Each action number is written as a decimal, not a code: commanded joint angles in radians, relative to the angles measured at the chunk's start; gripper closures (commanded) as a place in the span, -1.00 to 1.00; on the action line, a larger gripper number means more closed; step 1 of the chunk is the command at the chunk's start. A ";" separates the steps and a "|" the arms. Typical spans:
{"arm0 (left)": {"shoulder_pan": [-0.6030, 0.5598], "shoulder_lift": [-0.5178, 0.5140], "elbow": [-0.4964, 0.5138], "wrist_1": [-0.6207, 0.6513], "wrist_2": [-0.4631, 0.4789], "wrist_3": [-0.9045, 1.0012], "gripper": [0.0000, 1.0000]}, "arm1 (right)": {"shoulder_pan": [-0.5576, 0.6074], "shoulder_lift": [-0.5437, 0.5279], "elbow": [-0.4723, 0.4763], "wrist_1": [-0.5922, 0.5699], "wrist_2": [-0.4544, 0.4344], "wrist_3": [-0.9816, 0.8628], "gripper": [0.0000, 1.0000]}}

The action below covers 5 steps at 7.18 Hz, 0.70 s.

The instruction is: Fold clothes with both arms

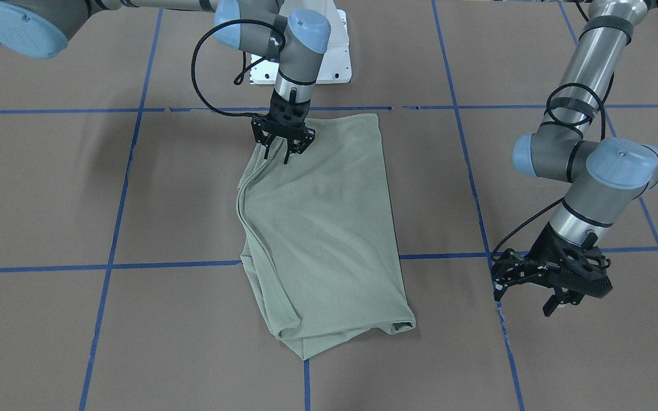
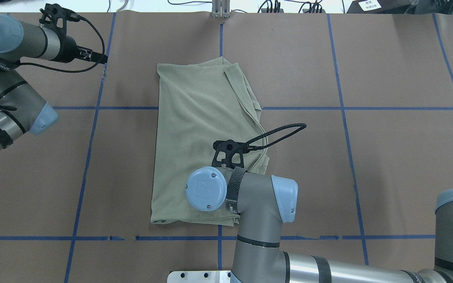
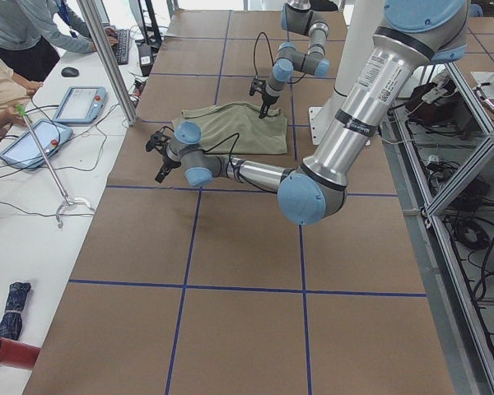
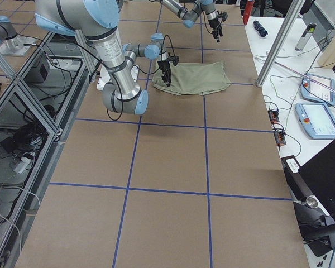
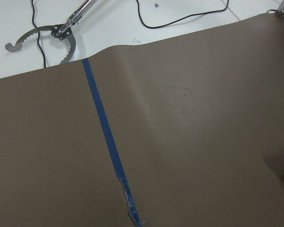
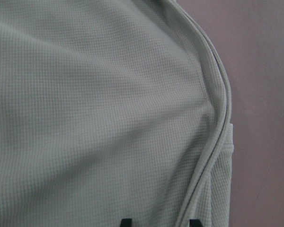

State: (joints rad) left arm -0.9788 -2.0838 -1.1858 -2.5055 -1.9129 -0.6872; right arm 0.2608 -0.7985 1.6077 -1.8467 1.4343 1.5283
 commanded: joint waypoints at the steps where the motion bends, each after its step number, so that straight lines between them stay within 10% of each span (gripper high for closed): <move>1: 0.002 0.001 0.000 -0.001 0.000 0.000 -1.00 | 0.000 -0.007 0.009 -0.014 0.001 -0.013 0.44; 3: 0.006 0.002 0.003 -0.007 0.000 0.000 -1.00 | 0.000 -0.022 0.041 -0.043 0.001 -0.014 1.00; 5: 0.008 0.001 0.003 -0.007 0.000 0.000 -1.00 | -0.002 -0.108 0.157 -0.052 0.003 -0.048 1.00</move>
State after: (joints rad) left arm -0.9725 -2.0820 -1.1831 -2.5124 -1.9129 -0.6872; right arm 0.2605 -0.8589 1.7015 -1.8895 1.4367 1.4998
